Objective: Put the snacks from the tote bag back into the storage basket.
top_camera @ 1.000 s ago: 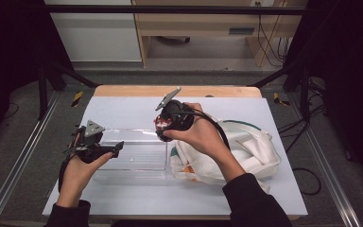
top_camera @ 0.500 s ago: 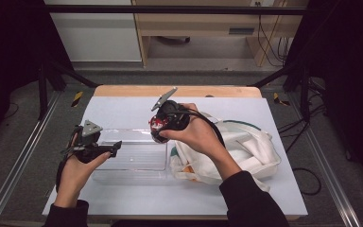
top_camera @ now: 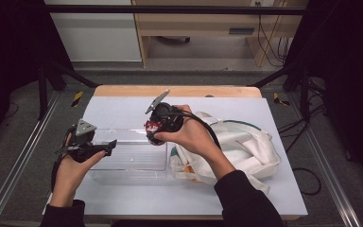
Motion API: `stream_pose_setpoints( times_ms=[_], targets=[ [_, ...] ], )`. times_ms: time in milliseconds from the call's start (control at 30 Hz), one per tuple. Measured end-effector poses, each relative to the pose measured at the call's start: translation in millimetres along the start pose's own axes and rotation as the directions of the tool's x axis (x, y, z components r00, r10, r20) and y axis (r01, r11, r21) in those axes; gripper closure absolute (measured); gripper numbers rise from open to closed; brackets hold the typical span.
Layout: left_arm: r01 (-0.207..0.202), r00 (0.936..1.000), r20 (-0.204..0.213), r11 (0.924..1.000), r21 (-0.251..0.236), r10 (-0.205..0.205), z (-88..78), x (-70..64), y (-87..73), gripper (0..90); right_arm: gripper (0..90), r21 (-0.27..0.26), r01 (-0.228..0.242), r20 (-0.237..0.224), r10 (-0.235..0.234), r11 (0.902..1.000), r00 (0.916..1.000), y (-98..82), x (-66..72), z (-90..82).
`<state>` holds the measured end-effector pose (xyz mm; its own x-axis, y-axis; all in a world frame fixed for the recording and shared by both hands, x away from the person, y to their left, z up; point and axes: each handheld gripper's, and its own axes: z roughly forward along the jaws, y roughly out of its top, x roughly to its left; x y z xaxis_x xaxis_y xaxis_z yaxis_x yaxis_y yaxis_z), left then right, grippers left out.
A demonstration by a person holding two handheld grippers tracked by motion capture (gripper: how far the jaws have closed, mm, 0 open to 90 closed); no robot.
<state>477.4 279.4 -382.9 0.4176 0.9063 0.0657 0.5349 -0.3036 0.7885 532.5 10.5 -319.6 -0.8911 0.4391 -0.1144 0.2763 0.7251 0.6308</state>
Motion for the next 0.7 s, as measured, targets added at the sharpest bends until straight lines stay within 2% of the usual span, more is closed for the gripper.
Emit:
stream_pose_setpoints(
  times_ms=[700],
  targets=[
    [-0.004, 1.0, 0.0, 0.9999, 0.012, 0.004, -0.5, 3.3, -1.2, 10.2, 25.0, 0.018, 0.0, -0.031, 0.0, 0.9998, 0.9995, -5.4, 6.2, 19.5]
  ],
)
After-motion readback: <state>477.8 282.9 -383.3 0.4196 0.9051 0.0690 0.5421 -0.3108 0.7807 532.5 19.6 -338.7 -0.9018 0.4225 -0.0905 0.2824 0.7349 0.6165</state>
